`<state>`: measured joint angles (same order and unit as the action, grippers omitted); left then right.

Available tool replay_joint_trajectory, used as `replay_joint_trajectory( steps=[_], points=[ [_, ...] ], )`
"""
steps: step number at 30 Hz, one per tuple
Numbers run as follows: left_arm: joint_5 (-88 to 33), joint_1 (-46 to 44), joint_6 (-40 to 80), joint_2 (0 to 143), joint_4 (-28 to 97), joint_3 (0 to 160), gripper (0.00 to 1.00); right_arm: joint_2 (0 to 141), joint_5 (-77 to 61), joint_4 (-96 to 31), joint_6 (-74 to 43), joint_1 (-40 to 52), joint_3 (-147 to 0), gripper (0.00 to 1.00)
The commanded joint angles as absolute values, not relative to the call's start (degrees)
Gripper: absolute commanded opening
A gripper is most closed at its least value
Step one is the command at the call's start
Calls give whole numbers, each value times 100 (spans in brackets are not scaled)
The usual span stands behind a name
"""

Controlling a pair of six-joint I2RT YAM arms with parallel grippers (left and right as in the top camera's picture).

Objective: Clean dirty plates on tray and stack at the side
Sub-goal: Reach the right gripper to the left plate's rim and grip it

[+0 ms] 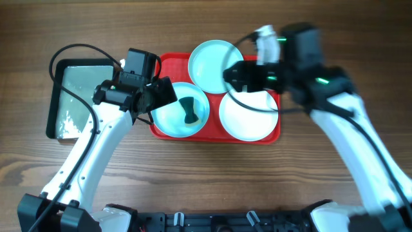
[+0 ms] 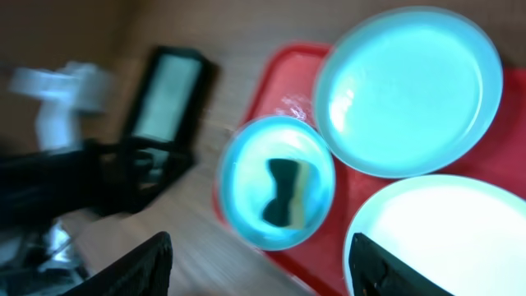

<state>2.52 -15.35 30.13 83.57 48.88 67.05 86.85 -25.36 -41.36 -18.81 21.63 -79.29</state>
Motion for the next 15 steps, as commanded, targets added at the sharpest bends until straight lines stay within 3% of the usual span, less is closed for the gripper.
replay_joint_trajectory(
  steps=[1,5,8,15],
  points=[
    [268,-1514,3048,8364,4893,6751,92,9533,-1752,-3780,-2139,2477,-7988,61],
    [266,-1514,3048,8364,4895,6751,93,10232,-1754,-3481,-2110,2624,-7988,37],
    [266,-1514,3048,8370,4893,6751,93,10624,-1754,-3448,-2095,2630,-7988,26],
    [263,-1516,3050,8493,4864,6751,93,11581,-2279,-2991,-2056,2746,-7988,26]
  ],
)
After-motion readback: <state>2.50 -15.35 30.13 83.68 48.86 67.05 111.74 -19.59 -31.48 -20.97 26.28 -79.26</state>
